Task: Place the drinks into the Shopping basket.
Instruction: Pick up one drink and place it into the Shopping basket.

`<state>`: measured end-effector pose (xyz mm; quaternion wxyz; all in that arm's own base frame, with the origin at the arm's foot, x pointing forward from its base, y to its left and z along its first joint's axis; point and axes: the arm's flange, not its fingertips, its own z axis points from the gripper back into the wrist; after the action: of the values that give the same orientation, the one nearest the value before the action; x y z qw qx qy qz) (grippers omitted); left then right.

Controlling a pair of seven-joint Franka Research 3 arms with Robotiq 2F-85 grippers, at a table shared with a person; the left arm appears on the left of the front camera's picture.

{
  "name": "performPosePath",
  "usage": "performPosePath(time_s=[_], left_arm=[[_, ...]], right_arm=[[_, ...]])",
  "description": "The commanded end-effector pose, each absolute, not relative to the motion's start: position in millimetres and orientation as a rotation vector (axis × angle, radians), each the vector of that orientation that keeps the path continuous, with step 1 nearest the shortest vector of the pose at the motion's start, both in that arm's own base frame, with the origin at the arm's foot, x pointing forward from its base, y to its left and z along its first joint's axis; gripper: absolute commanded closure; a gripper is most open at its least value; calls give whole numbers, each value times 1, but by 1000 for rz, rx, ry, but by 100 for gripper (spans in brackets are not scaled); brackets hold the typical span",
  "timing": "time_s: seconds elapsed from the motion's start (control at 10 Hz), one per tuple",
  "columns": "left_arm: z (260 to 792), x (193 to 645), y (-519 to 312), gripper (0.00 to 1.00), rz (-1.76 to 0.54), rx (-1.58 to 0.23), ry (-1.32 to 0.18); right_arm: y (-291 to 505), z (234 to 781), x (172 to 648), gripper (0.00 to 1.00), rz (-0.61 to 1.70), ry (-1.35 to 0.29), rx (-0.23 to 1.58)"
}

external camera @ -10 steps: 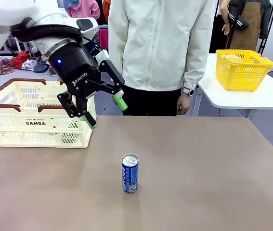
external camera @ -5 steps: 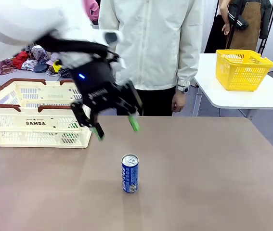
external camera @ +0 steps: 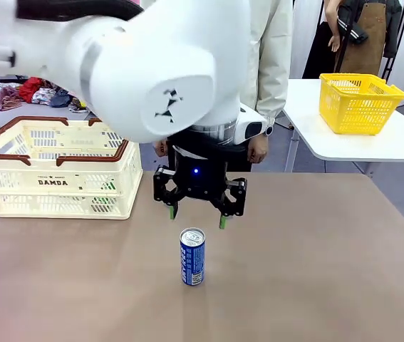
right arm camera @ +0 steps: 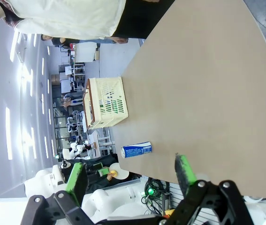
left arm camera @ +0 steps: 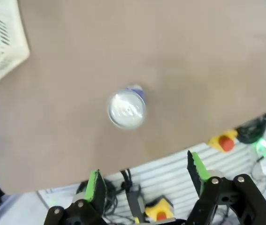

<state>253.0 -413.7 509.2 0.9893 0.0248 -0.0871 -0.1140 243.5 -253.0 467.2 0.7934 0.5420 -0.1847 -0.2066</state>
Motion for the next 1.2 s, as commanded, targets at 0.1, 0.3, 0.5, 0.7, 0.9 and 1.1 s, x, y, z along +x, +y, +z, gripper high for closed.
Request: performPosePath(time_s=[0.1, 0.3, 0.5, 0.7, 0.9, 1.1], left_arm=[[501, 271, -415, 7, -47, 72, -167], [502, 275, -412, 7, 41, -4, -131], [495, 278, -407, 7, -84, 66, -170], [495, 278, -407, 7, -84, 66, -170], [486, 282, -411, 7, -54, 49, -172], [469, 290, -404, 7, -46, 8, -170]], right_arm=[[-254, 467, 243, 0, -428, -411, 1169], [-254, 467, 243, 0, -428, -411, 1169], [-254, 467, 243, 0, -428, -411, 1169], [-254, 467, 243, 0, -428, -411, 1169], [-254, 467, 243, 0, -428, -411, 1169], [-254, 467, 243, 0, -428, -411, 1169]])
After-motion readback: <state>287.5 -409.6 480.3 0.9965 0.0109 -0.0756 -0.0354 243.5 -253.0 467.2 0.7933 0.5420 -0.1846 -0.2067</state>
